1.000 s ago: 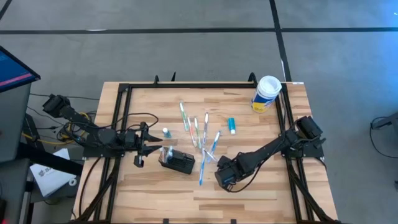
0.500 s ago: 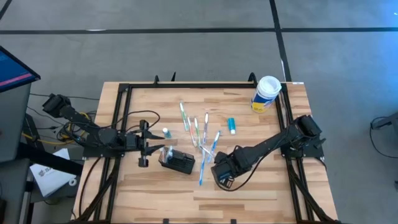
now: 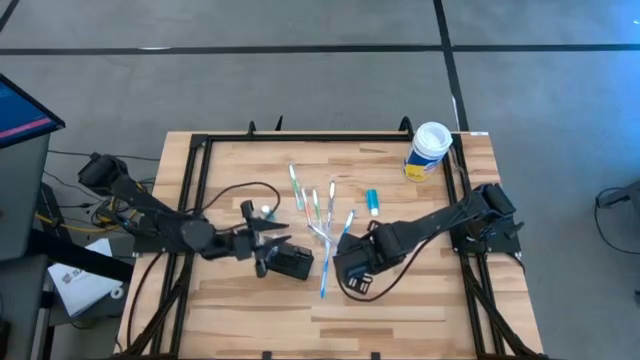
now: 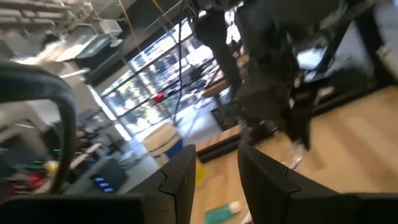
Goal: Pick & Place toothbrushing station
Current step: Put the bottom purple toothbrush into the wire organizer
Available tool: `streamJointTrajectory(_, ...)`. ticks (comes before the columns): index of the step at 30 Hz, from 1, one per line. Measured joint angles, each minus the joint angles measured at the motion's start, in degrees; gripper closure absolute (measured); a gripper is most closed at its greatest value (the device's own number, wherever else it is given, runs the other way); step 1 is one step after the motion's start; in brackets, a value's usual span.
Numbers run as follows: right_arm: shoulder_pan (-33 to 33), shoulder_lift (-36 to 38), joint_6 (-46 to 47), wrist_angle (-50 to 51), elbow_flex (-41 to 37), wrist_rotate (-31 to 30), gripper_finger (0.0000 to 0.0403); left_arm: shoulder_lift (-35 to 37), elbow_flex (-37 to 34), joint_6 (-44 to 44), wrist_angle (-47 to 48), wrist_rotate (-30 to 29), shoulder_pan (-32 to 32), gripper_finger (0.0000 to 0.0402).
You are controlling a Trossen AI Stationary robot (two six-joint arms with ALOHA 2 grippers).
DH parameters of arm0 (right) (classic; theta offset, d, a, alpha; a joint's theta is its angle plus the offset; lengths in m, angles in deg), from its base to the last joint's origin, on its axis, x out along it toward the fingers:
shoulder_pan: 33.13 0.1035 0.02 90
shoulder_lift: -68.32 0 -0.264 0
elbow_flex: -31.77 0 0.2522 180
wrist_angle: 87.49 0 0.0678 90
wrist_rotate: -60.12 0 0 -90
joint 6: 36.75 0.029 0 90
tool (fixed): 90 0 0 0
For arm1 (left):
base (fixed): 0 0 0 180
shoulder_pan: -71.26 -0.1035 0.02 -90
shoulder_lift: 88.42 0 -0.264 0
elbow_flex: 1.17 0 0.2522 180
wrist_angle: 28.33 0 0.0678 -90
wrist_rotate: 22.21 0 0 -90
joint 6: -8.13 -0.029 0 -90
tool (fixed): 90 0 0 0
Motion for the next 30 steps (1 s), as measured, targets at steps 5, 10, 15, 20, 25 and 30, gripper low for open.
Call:
streamJointTrajectory(5, -1.0, 0.0, -3.0, 0.0, 3.5, -0.6, 0.0397, -5.1, 4.6, -8.2, 0.1, -7.5, 2.7, 0.0289)
streamJointTrajectory(10, -1.8, 0.0, -5.0, -0.2, 6.8, -0.6, 0.0397, -9.3, 8.2, -16.1, 0.1, -14.0, 5.1, 0.0289)
streamJointTrajectory(15, -1.9, 0.0, -7.4, -1.4, 10.3, -0.6, 0.0397, -13.5, 11.1, -26.5, 0.2, -19.4, 5.9, 0.0289)
streamJointTrajectory(20, -1.9, 0.0, -9.0, -2.3, 12.6, -0.6, 0.0396, -17.9, 14.3, -33.2, 0.2, -22.1, 5.9, 0.0289)
streamJointTrajectory(25, -2.2, 0.0, -9.5, -2.4, 13.3, -0.3, 0.0396, -22.4, 18.4, -40.0, 0.1, -25.5, 6.1, 0.0289)
streamJointTrajectory(30, -2.2, 0.0, -10.5, -3.7, 13.3, 0.8, 0.0396, -25.5, 20.9, -42.2, 0.1, -25.5, 6.1, 0.0289)
